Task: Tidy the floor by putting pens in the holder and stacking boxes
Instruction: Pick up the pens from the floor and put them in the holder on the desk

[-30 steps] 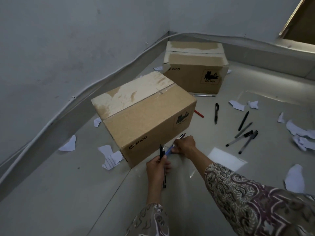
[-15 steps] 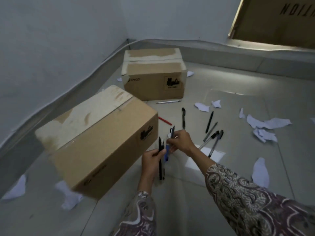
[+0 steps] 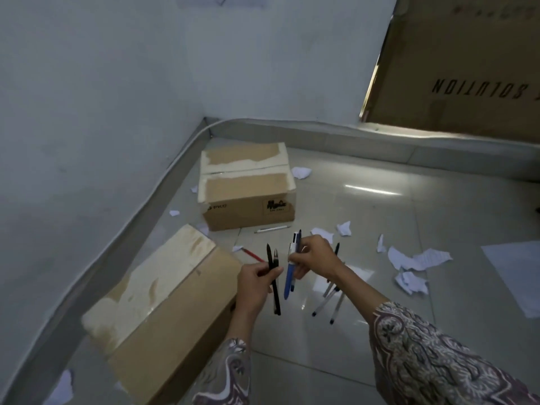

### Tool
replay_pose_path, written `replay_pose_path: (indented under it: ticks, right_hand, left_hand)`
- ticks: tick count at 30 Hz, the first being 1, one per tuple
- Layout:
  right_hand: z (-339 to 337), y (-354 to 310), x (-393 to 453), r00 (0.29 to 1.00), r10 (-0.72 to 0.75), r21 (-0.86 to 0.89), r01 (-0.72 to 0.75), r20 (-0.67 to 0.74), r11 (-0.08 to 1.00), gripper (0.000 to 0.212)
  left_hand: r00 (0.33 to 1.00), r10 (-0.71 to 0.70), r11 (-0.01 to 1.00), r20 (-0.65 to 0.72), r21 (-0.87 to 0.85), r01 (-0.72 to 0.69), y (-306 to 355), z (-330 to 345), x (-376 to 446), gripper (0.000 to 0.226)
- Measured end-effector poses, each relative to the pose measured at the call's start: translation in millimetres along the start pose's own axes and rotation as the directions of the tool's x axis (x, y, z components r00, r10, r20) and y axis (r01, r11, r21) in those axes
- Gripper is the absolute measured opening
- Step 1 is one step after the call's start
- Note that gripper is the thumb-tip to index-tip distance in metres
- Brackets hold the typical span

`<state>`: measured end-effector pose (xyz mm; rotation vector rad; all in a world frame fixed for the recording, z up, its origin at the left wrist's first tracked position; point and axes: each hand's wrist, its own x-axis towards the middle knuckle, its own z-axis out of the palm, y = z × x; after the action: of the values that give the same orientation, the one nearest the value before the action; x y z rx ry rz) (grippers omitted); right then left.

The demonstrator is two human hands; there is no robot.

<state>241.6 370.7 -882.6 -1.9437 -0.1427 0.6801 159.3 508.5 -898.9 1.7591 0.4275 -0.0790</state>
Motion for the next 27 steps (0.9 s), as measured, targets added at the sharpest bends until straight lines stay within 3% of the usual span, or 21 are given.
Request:
replay_pose_path:
  ticks: [7,16,21,27]
  right_hand:
    - [-99,-143,-95,0.992,0.012,0.138,-0.03,0.124,0.99,0.006]
    - [-232,-299,-220,0.995,-0.034,0.244,0.009,0.096,0.97,0.01]
    - [-302,-363,-280,0.997,-0.066,0.268,0.053,0.04,0.962,0.012]
    - [-375,-419,-337,0.986,-0.13,0.183,0.147,-0.103,0.972,0.009]
  left_hand:
    - [0.995,0.037,0.99,0.097,0.13,-0.049,182,-11,-45,0.01]
    - [0.938,0.088,0.976,0.336,0.158,-0.148,421,4,-108,0.014]
    - [0.88,0.092,0.965,0.465,0.176,-0.194,530,19,-130,0.016]
    - [0.826,0.191,0.923,0.53,0.189,-0.334,630,54,-148,0.015]
